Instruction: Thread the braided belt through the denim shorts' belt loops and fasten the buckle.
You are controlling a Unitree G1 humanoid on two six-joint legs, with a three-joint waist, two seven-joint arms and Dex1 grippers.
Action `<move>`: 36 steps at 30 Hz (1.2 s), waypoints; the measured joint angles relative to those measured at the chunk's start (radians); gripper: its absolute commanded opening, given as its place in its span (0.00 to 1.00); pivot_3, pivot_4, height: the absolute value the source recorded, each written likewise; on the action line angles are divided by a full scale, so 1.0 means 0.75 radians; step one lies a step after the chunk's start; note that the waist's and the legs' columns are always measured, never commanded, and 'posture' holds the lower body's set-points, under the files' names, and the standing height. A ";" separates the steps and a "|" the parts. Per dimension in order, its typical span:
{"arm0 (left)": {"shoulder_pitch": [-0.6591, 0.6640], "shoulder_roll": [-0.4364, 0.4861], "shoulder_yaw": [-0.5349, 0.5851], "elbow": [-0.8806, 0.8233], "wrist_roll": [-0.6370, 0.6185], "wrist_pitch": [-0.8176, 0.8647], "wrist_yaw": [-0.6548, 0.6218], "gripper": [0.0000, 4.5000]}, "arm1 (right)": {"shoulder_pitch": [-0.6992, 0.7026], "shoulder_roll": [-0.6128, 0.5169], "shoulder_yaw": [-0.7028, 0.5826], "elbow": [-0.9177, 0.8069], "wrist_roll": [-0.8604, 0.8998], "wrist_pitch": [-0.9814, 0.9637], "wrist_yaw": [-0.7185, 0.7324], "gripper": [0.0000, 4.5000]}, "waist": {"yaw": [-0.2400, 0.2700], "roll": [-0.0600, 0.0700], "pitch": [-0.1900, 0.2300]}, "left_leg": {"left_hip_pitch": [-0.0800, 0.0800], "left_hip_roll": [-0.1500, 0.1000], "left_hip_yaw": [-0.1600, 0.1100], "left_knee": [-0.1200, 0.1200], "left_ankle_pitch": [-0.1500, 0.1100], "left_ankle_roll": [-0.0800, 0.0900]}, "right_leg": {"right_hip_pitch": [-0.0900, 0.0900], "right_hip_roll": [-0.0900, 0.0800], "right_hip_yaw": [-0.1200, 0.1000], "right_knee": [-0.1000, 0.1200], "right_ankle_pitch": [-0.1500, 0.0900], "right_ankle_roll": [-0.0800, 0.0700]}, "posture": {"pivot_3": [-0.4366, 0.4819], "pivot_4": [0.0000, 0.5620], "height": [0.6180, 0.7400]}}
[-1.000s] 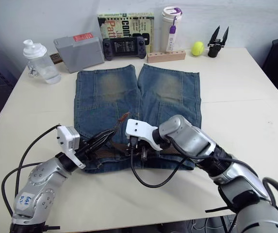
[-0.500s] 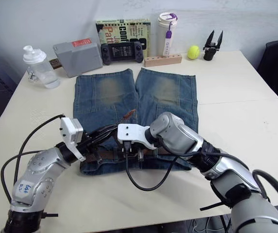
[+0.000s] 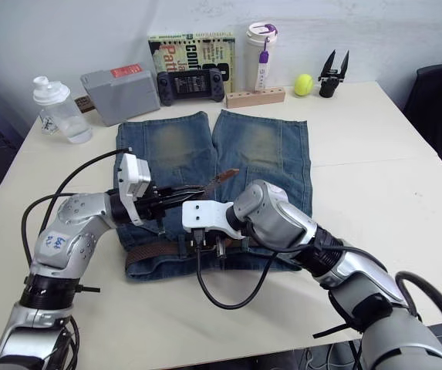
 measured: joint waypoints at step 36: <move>-0.286 -0.158 -0.102 0.260 0.167 -0.135 -0.186 0.00 | 0.069 0.002 -0.059 -0.039 -0.060 -0.010 0.019 0.02 | 0.030 -0.001 0.000 | -0.001 -0.001 -0.004 0.001 0.001 0.000 | 0.003 -0.001 0.000 -0.001 0.000 0.002 | 0.48 0.27 0.88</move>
